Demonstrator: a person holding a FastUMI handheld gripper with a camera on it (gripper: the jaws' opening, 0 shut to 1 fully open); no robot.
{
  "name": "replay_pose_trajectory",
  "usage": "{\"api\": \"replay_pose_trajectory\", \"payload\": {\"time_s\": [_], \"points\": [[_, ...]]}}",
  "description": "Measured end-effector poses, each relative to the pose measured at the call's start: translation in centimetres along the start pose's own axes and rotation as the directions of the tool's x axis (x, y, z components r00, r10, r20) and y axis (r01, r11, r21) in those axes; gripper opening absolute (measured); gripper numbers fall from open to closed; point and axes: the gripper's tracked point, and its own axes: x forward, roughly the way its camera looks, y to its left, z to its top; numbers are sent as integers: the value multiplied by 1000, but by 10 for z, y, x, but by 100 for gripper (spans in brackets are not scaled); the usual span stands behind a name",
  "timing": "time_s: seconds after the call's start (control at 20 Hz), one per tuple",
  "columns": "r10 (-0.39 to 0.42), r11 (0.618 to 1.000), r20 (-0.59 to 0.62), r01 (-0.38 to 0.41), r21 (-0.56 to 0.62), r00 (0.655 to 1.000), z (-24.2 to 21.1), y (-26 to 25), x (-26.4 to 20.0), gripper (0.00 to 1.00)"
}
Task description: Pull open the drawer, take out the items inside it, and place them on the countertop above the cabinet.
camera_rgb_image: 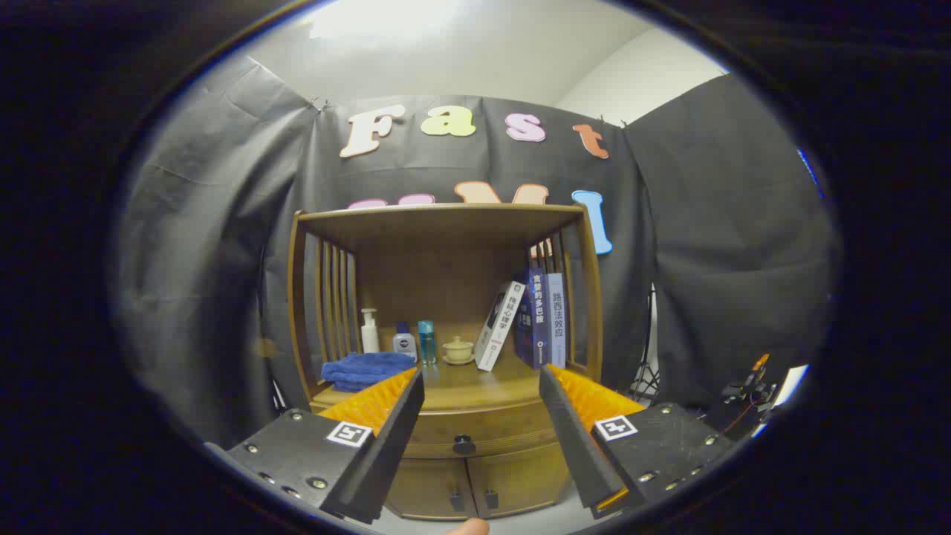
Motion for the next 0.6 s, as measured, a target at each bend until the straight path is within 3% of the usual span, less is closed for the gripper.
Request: {"api": "replay_pose_trajectory", "payload": {"time_s": [0.6], "points": [[6,1000,-20,-6,-1,1000,-8,3,7,94]]}}
